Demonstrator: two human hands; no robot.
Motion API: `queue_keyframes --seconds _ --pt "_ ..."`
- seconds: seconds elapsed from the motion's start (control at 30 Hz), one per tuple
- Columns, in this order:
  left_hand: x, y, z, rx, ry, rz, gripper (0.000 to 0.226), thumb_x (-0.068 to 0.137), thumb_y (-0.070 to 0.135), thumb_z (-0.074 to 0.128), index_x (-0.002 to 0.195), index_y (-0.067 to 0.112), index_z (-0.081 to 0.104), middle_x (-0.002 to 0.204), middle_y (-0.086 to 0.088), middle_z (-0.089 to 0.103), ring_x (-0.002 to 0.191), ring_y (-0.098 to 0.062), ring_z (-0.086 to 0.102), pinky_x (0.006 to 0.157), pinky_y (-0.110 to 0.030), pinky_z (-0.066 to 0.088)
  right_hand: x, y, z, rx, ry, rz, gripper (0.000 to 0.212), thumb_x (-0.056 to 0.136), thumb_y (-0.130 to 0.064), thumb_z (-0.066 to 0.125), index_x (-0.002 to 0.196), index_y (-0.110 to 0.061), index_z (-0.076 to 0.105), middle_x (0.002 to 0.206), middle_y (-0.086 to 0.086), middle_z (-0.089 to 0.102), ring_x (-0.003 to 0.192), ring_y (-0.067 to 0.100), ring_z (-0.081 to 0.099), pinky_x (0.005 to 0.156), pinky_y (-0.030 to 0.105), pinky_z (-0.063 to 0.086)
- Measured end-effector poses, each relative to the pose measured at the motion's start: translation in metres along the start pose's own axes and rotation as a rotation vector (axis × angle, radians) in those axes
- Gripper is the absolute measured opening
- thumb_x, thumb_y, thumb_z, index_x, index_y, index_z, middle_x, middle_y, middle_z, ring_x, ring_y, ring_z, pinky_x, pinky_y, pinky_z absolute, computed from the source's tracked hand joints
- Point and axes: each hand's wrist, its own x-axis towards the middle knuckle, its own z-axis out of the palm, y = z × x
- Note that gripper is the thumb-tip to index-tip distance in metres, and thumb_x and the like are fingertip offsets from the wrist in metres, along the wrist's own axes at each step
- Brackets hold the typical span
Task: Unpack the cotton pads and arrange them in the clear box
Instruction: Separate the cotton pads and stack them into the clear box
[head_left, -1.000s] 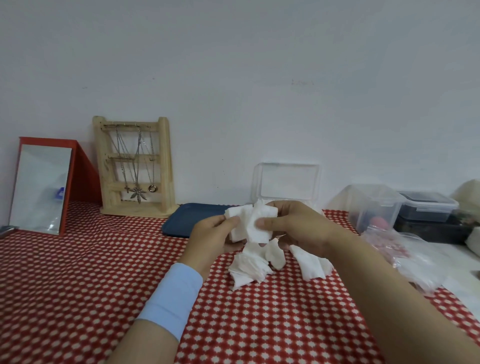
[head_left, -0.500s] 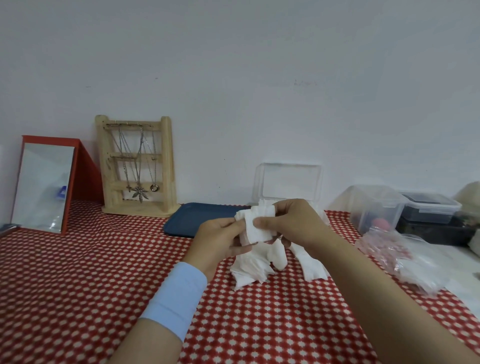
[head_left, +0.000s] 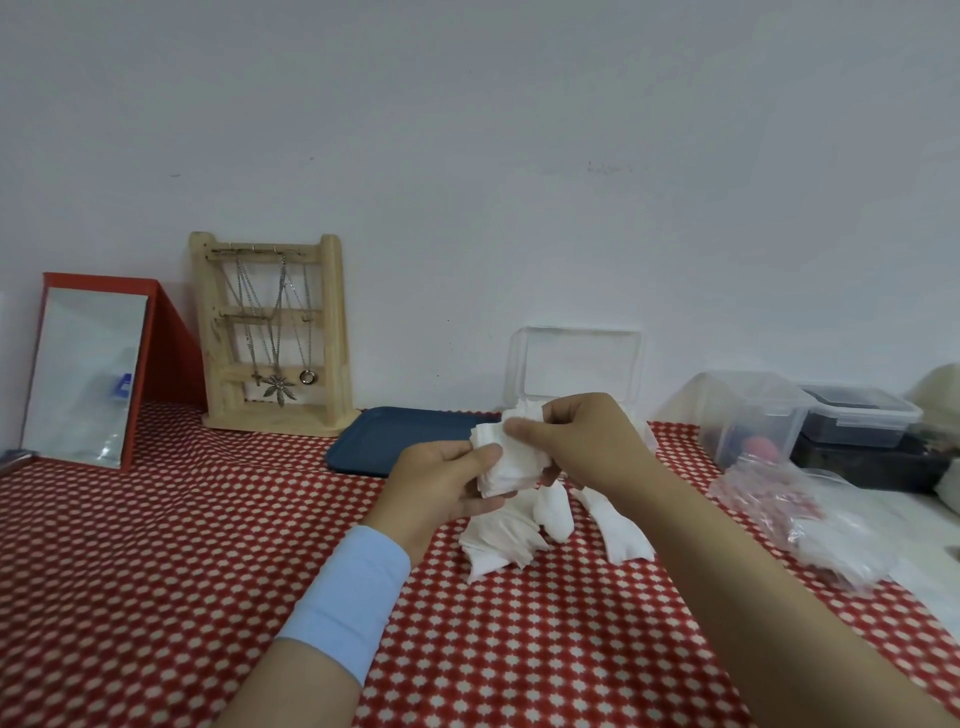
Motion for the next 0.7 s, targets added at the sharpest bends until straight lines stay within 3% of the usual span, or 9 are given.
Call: queue_keyframes --seconds 0.1,0.2,0.33,0.5,0.7 --pt "0.001 -0.001 -0.001 -0.068 0.012 -0.021 0.023 0.096 0.017 0.069 0.114 0.002 0.072 0.104 -0.014 0.078 0.094 -0.026 0.077 0.074 -0.030 0.064 0.000 0.000 -0.006 0.123 -0.038 0.061 0.029 0.092 -0.034 0.071 0.089 -0.006 0.079 0.086 0.008 0.077 0.062 0.020 0.071 0.051 0.030 0.044" --pt "0.003 -0.002 -0.003 -0.113 0.046 -0.031 0.020 0.096 0.015 0.069 0.110 0.003 0.073 0.106 -0.015 0.078 0.097 -0.027 0.076 0.074 -0.031 0.064 0.002 0.003 -0.011 0.243 0.022 0.121 0.026 0.094 -0.031 0.071 0.091 -0.007 0.079 0.091 0.007 0.077 0.056 0.013 0.066 0.050 0.028 0.044" --pt "0.004 -0.003 -0.003 -0.101 0.111 -0.047 0.013 0.095 0.013 0.069 0.102 0.003 0.074 0.105 -0.016 0.078 0.096 -0.028 0.076 0.072 -0.031 0.064 0.008 0.006 -0.021 0.289 0.144 0.073 0.025 0.093 -0.028 0.072 0.087 -0.003 0.076 0.077 0.007 0.070 0.056 0.014 0.059 0.048 0.026 0.043" --pt "0.002 -0.002 -0.002 -0.058 0.074 -0.014 0.019 0.096 0.017 0.069 0.108 0.003 0.074 0.102 -0.013 0.079 0.095 -0.025 0.077 0.074 -0.031 0.063 -0.001 -0.007 -0.012 0.313 -0.100 -0.033 0.022 0.090 -0.023 0.075 0.093 -0.001 0.075 0.066 0.004 0.067 0.049 0.011 0.054 0.043 0.022 0.036" --pt "-0.002 0.002 0.002 -0.066 0.003 -0.007 0.027 0.098 0.022 0.066 0.113 0.002 0.073 0.104 -0.014 0.079 0.096 -0.025 0.077 0.074 -0.029 0.063 0.002 0.001 0.001 0.120 0.047 -0.046 0.018 0.083 -0.021 0.083 0.074 -0.010 0.072 0.061 -0.004 0.067 0.044 0.004 0.056 0.047 0.020 0.045"
